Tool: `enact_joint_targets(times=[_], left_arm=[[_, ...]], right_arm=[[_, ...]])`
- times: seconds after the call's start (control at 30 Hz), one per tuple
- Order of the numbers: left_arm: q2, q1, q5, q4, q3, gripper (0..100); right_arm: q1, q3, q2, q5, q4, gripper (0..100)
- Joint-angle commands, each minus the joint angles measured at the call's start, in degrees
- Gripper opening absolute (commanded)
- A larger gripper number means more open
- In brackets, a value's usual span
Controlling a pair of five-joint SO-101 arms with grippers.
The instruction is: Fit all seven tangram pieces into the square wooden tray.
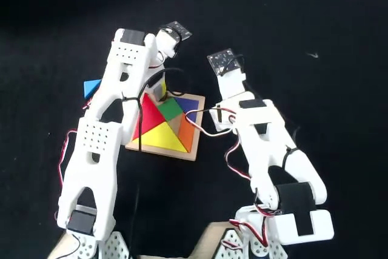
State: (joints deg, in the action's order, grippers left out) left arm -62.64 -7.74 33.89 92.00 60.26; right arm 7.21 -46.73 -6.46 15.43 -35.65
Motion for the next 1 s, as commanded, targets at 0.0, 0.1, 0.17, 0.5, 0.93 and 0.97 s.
enact_joint_targets(times=[0.0, 0.1, 0.17, 0.5, 0.93, 0.97], left_arm=[[-0.26, 3.21, 1.67, -0.35, 2.07, 21], [-0.53, 5.85, 1.67, -0.35, 2.07, 21], [-0.62, 7.43, 1.67, -0.18, 2.07, 21], [0.00, 10.51, 2.20, 1.23, 2.07, 21], [0.00, 15.69, 3.08, 8.97, 27.91, 21], [0.00, 17.45, 3.25, 8.97, 29.58, 21]], right_arm=[[-0.53, 2.15, -0.31, -0.18, 1.05, 1.1], [-0.53, 2.15, -0.31, -0.18, 1.05, 1.1], [-0.53, 2.15, -0.31, -0.18, 1.05, 1.1], [-0.44, 2.15, -0.22, -0.18, 1.14, 1.1], [-0.44, 2.15, -0.22, -0.18, 1.14, 1.1], [-0.44, 2.15, -0.22, -0.18, 1.14, 1.1]])
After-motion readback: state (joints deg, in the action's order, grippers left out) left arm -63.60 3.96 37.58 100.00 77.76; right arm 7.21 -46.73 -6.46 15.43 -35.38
